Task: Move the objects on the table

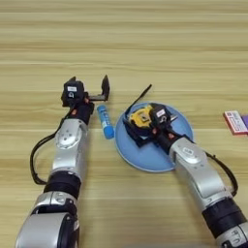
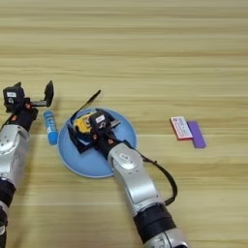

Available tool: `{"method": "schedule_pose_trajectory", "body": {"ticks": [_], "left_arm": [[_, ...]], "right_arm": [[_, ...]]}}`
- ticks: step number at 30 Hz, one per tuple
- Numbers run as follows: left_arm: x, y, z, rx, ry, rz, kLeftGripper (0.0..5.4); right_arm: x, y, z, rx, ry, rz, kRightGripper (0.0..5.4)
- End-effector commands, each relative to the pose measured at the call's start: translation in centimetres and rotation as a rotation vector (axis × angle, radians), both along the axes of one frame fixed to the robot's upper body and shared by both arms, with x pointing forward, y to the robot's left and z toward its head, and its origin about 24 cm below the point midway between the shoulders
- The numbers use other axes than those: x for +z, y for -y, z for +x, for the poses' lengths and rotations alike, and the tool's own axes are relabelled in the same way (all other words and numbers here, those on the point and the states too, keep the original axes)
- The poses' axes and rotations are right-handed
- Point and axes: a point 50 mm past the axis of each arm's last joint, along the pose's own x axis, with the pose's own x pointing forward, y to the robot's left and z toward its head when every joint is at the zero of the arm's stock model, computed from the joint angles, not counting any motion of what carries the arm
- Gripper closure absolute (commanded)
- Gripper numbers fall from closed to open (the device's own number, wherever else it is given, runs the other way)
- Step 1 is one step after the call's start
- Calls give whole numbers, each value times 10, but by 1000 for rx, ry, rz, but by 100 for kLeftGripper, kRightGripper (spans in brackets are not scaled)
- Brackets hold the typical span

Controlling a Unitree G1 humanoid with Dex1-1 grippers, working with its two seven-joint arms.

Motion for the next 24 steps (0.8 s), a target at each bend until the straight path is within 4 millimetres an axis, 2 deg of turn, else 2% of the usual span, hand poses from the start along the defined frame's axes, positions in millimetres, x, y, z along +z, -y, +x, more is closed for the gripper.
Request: {"method": "schedule_pose_trajectory", "body": {"ticks": [1,9,14,24], "left_arm": [[4,1,3,-5,15,10,2],[3,0,2,-4,17,12,0],[3,0,2,-4,17,14,0],[4,-1,2,-1,21,17,0]], "right_arm": [[-6,1,2,-7,-22,-25,0],[-8,1,2,-12,-27,-35,84],[-5,2,2,-20,-10,-25,86],[15,7,4,-46,64,21,86]]}}
